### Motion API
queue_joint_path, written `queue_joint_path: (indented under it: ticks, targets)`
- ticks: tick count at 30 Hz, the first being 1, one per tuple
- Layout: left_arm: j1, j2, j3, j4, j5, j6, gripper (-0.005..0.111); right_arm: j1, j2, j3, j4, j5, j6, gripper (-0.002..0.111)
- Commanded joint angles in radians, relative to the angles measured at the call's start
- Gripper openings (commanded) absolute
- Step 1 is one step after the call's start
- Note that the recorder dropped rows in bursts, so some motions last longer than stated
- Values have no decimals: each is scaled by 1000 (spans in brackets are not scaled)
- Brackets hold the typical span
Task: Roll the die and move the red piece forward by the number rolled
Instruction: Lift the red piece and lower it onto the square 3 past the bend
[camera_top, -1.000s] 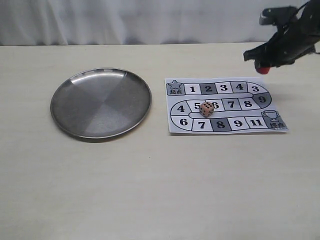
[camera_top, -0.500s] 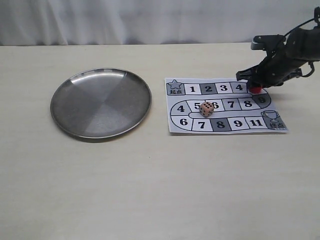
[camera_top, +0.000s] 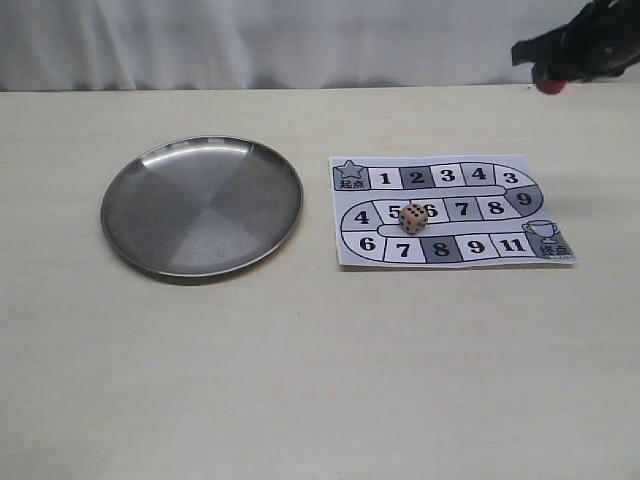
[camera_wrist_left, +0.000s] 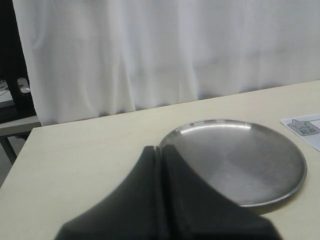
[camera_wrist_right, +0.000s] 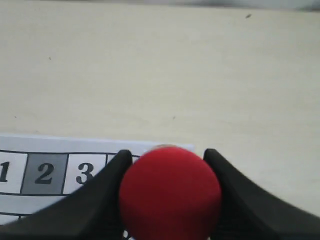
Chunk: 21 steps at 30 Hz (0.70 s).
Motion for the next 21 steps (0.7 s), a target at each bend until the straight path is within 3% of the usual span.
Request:
queue_joint_path:
  ticks: [1,5,11,21]
  targets:
    - [-1,-1,2,-4,-9,-2,0,-5,-94,3,-40,47,3,5]
    - [-1,-1,2,-4,-9,-2,0,-5,-59,67,-41,-2,3,5]
    - [-1,-1,2,-4,-9,-2,0,-5,130,271,-44,-229,3,5]
    - [-1,-1,2,-4,-9,-2,0,-5,192,294,-44,-281,3,5]
